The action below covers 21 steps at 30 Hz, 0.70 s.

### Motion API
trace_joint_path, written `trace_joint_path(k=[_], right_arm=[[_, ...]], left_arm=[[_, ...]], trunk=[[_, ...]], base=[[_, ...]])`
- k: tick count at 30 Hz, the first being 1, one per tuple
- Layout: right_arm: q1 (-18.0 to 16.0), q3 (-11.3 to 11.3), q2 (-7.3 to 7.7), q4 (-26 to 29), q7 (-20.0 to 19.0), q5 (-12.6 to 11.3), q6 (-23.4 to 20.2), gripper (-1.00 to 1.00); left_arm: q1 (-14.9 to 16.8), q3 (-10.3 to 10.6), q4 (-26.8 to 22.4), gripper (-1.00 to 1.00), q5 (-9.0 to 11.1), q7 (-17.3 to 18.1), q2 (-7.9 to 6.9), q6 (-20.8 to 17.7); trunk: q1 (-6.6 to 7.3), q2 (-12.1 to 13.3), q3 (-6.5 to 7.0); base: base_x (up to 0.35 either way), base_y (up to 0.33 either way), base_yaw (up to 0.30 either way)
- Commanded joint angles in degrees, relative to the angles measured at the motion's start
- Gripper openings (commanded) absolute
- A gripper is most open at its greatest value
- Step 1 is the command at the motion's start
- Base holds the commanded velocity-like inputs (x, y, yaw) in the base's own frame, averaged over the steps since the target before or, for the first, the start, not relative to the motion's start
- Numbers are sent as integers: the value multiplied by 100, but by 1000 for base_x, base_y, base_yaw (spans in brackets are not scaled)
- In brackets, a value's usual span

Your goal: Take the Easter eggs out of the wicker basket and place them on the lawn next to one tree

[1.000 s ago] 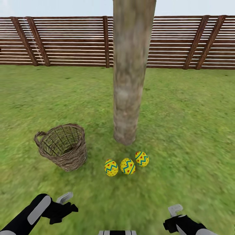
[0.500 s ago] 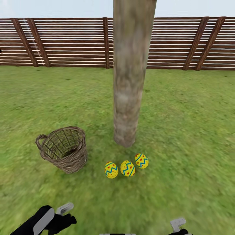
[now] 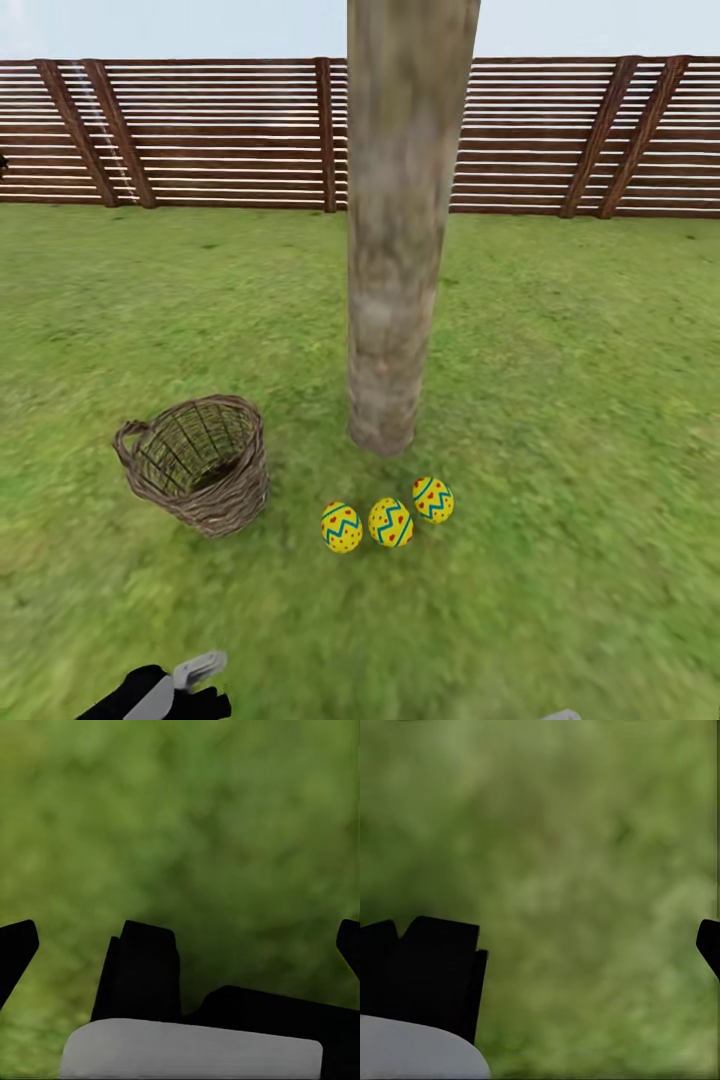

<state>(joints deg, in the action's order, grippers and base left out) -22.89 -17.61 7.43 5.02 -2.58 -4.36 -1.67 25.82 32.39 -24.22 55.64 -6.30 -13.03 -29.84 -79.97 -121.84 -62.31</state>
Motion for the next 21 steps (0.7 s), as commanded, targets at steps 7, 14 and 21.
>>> trace_joint_path(k=[7, 14, 21], right_arm=[[4, -41, -2, -166, -14, -33, -17, 100], [12, -41, 0, -192, -14, -39, -19, 100], [81, -40, -4, -191, -14, -36, -16, 100]], left_arm=[[-20, 39, 63, 100, 61, -49, 15, 9], [-33, 144, 587, 100, 58, -34, 198, 925], [-39, 593, 923, 100, 69, -24, 393, 1691]], trunk=[[155, 280, 122], [309, 561, 248], [463, 842, 373]], base=[[0, 0, 0], [0, 0, 0], [0, 0, 0]])
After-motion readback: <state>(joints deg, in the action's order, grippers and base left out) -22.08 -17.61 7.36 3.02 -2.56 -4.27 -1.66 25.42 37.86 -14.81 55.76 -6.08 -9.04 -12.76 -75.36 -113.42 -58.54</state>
